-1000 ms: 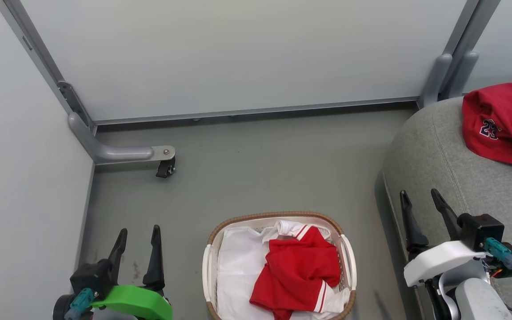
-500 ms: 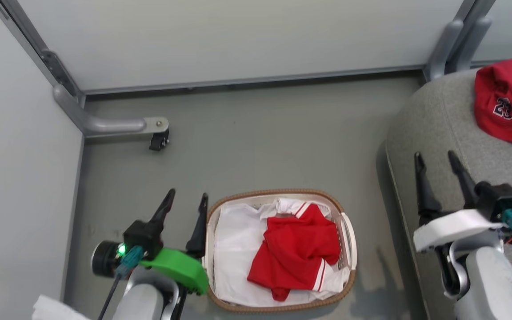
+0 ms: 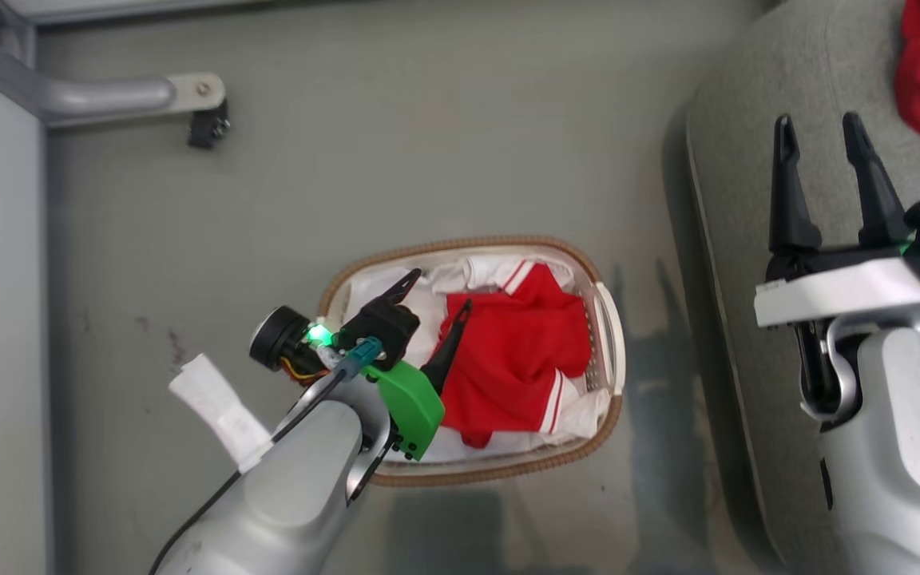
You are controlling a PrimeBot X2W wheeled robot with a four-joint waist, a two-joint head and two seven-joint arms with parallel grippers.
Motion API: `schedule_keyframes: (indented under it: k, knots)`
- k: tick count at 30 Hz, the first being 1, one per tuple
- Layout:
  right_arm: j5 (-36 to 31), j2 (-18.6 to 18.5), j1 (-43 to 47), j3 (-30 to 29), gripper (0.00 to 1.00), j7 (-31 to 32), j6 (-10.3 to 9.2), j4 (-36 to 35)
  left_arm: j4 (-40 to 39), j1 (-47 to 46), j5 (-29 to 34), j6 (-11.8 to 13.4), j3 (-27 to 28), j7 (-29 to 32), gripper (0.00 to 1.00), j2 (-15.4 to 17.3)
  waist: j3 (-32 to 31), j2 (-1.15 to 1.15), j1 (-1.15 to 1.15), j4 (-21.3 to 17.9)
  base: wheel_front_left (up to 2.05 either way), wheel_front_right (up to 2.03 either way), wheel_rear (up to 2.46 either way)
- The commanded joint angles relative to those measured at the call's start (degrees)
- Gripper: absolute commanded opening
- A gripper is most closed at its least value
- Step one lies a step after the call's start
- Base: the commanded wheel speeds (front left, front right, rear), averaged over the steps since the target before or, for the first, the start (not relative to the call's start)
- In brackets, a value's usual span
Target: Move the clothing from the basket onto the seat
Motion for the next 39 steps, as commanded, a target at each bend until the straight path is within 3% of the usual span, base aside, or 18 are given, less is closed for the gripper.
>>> schedule_keyframes:
  k: [1, 7, 15, 22, 34, 35, 36, 37, 38, 39]
  knots:
    - [0.54, -0.13, -1.80, 0.52, 1.00, -0.14, -0.08, -0.73, 1.95, -3.07, -0.84, -0.14, -2.61, 0.29, 1.00, 0.51, 10.01, 0.00, 0.00, -5.26, 0.00, 0.00, 0.00]
    - [1.92, -0.12, -4.65, 1.35, 1.00, -0.14, -0.08, -2.58, 8.51, -9.25, -4.07, -0.13, -15.80, 1.11, 1.00, 0.27, 15.41, 0.00, 0.00, -8.06, 0.00, 0.00, 0.00]
    - [3.61, -0.12, -7.25, 2.69, 1.00, -0.14, -0.08, -4.79, 14.18, -14.00, -8.77, -0.13, -28.44, 2.57, 1.00, 0.63, 21.00, 0.00, 0.00, -11.58, 0.00, 0.00, 0.00]
    - [5.14, -0.13, -8.41, 3.46, 1.00, -0.14, -0.08, -6.52, 16.93, -16.29, -10.70, -0.13, -31.88, 3.67, 1.00, 1.26, 24.19, 0.00, 0.00, -13.74, 0.00, 0.00, 0.00]
    - [7.15, -0.13, -9.89, 4.89, 1.00, -0.14, -0.08, -8.79, 24.62, -20.30, -10.46, -0.13, -32.56, 6.50, 1.00, 2.63, 28.43, 0.00, 0.00, -16.31, 0.00, 0.00, 0.00]
    - [7.15, -0.13, -9.91, 4.87, 1.00, -0.14, -0.08, -8.84, 25.16, -20.54, -10.73, -0.13, -32.52, 6.61, 0.74, 2.54, 28.54, 0.00, 0.00, -16.40, 0.00, 0.00, 0.00]
    - [7.16, -0.13, -9.89, 4.81, 1.00, -0.14, -0.08, -8.87, 25.68, -20.71, -11.07, -0.13, -32.45, 6.74, 0.40, 2.44, 28.62, 0.00, 0.00, -16.50, 0.00, 0.00, 0.00]
    - [7.15, -0.13, -9.88, 4.74, 1.00, -0.14, -0.08, -8.85, 26.00, -20.72, -11.30, -0.13, -32.42, 6.80, 0.16, 2.37, 28.64, 0.00, 0.00, -16.53, 0.00, 0.00, 0.00]
    - [7.11, -0.13, -9.85, 4.65, 1.00, -0.14, -0.08, -8.78, 26.36, -20.58, -11.40, -0.13, -32.44, 6.79, 0.00, 2.23, 28.61, 0.00, 0.00, -16.52, 0.00, 0.00, 0.00]
    - [7.09, -0.13, -9.80, 4.59, 1.00, -0.14, -0.08, -8.70, 26.55, -20.43, -11.49, -0.13, -32.45, 6.71, 0.00, 2.11, 28.54, 0.00, 0.00, -16.49, 0.00, 0.00, 0.00]
